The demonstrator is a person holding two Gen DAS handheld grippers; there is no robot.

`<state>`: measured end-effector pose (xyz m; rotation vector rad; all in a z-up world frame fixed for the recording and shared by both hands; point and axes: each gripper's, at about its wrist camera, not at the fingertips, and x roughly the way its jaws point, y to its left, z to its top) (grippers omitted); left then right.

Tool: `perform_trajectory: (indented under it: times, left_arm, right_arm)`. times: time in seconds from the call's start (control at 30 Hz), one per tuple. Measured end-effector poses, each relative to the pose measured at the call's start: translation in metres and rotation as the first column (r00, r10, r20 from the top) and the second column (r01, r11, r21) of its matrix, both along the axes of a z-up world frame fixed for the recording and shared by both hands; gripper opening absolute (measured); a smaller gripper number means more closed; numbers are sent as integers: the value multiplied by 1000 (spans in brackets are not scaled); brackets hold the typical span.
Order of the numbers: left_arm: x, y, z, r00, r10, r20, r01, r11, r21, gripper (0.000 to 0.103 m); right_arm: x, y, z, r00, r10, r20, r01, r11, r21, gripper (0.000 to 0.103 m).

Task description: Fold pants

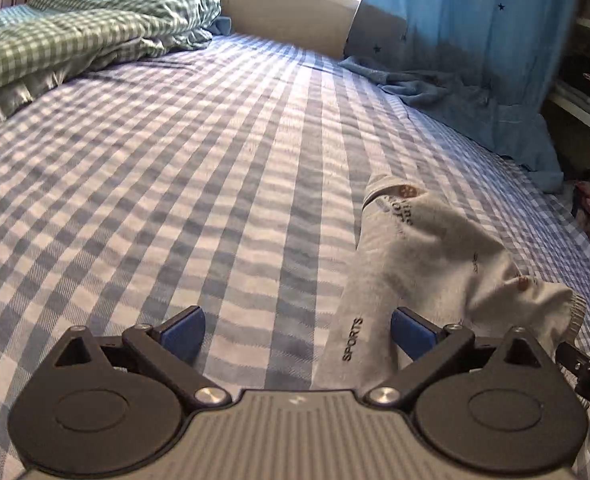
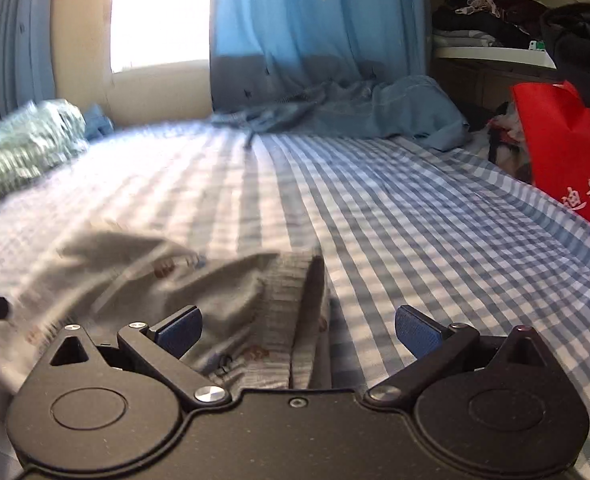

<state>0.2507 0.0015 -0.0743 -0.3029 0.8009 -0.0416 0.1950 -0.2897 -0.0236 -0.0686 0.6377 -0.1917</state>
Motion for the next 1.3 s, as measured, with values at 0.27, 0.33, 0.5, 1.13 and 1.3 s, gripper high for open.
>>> perform_trajectory:
  times: [0.27,0.33,0.5,1.13,1.3]
  left_arm:
    - [-23,-17,-16,992,-94,86,78,981,180,102]
    - [-27,-20,-19,989,-102,105,80,977,196,102]
    - [-29,-18,-20,989,-101,111,79,979,186,103]
    - [96,-52,30,979,-146,146,137,988,68,103]
    - [135,-76,-18,989,-135,67,118,969,219,103]
  right_arm:
    - [-40,-33,-27,996,-88,-21,90,989,118,102]
    - [-46,-34,-29,996,-93,-2,92,986,137,102]
    - [-47,-38,-30,996,-93,3,91,982,166,102]
    - [30,-22,9,987,14,161,5,993,-119,102]
    - [47,-22,-20,995,10,101,13,973,-229,102]
